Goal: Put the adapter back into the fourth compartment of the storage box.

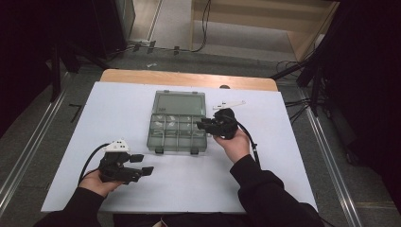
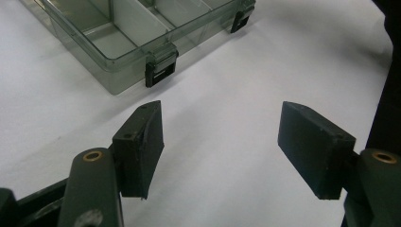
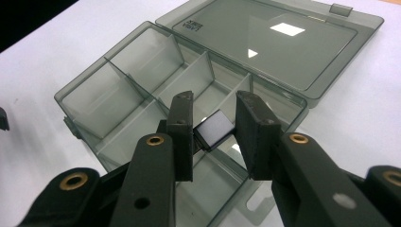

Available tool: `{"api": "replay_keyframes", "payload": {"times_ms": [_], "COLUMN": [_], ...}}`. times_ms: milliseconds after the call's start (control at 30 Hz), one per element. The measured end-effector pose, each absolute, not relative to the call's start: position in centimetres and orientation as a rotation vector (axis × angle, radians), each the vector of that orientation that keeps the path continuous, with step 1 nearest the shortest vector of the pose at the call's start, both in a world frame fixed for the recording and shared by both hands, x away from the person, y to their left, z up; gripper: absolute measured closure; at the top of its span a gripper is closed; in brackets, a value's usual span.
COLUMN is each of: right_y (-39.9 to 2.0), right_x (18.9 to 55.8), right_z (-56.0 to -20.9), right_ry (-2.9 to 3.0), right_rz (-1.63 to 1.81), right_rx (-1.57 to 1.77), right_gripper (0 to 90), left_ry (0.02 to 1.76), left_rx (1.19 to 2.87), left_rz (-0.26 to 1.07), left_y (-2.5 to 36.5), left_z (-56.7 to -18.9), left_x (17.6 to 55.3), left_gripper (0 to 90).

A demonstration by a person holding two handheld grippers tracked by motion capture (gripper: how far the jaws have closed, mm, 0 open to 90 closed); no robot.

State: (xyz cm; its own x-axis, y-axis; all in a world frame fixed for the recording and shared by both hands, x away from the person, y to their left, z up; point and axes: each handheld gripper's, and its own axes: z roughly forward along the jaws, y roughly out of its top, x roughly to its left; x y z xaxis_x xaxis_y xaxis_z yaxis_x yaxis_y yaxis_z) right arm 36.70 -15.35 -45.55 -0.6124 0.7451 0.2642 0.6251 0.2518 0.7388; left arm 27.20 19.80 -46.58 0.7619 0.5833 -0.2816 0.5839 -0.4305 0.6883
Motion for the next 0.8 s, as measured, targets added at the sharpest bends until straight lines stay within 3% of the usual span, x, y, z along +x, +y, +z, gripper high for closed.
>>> {"api": "replay_keyframes", "payload": {"times_ms": [800], "right_y": [-14.3], "right_x": [38.7], "right_z": [-47.3], "right_ry": [2.351], "right_rz": [1.246], "right_rx": [1.350], "right_gripper": [66.3], "left_ry": [0.873], "left_rx": [2.132], "left_rz": [0.000], "left_y": [19.8], "left_z": [-46.6], "left_x": [27.2], "left_gripper": [32.5]}}
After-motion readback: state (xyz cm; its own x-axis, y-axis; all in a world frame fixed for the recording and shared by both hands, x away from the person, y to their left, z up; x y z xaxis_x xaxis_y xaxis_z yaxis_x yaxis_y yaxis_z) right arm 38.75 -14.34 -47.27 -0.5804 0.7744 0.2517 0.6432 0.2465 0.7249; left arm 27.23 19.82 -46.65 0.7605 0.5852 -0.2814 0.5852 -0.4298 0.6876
